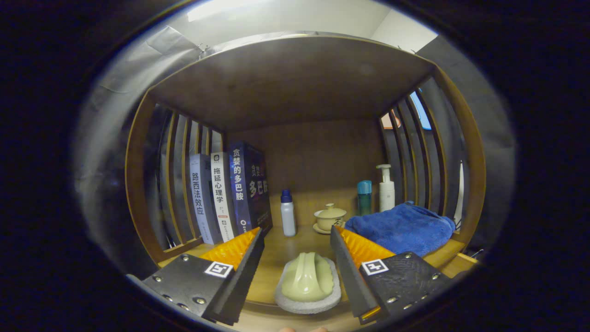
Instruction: Pull open the drawer, take out the items inside it, and place them on the countertop above the cabinet.
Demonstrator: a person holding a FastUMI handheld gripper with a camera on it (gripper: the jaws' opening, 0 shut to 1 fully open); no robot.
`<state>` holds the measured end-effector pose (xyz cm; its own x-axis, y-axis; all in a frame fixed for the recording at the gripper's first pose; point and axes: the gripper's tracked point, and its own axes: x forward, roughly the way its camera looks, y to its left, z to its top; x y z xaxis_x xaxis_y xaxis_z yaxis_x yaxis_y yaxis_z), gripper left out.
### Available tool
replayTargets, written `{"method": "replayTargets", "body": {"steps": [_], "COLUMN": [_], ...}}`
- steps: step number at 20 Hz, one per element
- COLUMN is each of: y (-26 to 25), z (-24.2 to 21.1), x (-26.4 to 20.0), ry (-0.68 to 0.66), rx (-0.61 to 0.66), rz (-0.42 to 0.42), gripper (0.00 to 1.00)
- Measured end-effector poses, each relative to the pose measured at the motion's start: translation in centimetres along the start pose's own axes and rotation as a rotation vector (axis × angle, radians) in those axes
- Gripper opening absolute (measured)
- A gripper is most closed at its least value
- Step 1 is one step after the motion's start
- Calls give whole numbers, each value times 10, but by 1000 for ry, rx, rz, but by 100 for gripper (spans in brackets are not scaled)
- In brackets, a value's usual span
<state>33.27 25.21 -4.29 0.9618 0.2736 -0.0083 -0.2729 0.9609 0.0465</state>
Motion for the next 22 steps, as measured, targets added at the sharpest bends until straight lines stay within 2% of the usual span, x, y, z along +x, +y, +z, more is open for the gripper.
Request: {"method": "replayTargets", "body": {"steps": [5,8,11,13,17,20,22], "y": [4,1,2,-15,-42,-56,-55], "z": [16,37,86,122,126,87,56], "x": [-7,-35,-69,-94,-146,-188,-211], "ry": [-57,-133,-296,-367,-291,-166,-96], "rx": [1,4,86,103,37,-16,-31], "rz": [17,1,-3,-64,-187,-247,-236], "gripper": [86,86,88,90,90,91,91]}}
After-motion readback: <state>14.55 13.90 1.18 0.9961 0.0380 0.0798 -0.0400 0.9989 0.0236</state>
